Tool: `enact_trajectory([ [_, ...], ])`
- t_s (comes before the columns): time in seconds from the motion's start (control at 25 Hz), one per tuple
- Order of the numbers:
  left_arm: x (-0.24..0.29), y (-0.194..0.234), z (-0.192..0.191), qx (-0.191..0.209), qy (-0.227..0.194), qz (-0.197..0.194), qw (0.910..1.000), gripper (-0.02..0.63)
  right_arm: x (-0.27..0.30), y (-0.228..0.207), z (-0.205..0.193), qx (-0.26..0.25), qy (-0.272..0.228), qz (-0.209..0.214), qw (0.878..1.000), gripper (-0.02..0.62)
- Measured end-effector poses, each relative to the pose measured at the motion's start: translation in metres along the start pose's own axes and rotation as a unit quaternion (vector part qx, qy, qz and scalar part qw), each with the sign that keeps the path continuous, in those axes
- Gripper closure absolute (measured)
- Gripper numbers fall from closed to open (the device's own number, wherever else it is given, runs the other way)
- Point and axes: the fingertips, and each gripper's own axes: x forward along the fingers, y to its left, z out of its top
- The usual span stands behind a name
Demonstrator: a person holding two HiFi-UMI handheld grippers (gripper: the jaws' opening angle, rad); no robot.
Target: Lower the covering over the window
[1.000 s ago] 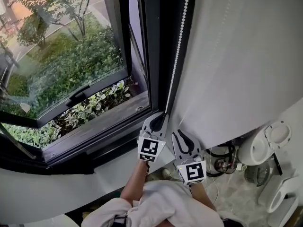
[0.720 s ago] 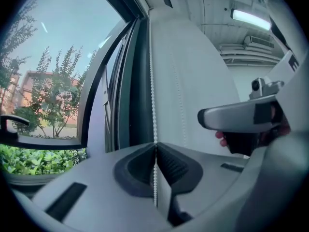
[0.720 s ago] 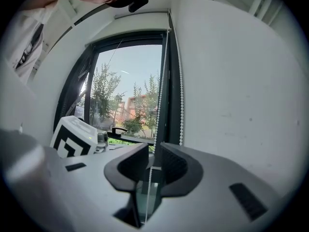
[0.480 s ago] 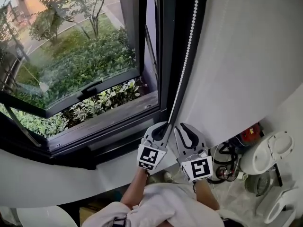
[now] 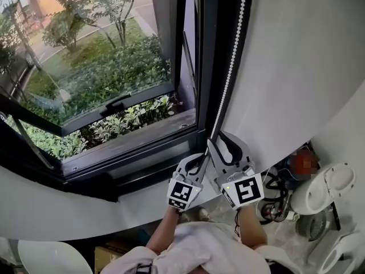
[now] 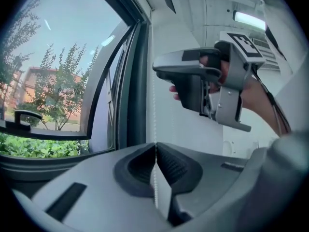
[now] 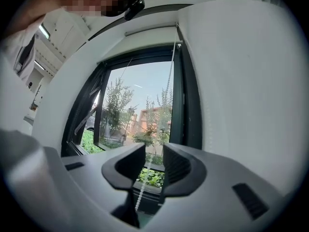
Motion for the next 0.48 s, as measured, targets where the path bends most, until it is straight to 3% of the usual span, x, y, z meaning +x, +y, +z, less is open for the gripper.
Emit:
enact_trajectory([
  [0.48, -0.017, -0.004, -0.002, -0.007, -0.007, 0.003, 0.9999, 0.584, 0.018, 0.004, 0.041, 0.008, -0.044, 0.025, 0.999, 0.502],
])
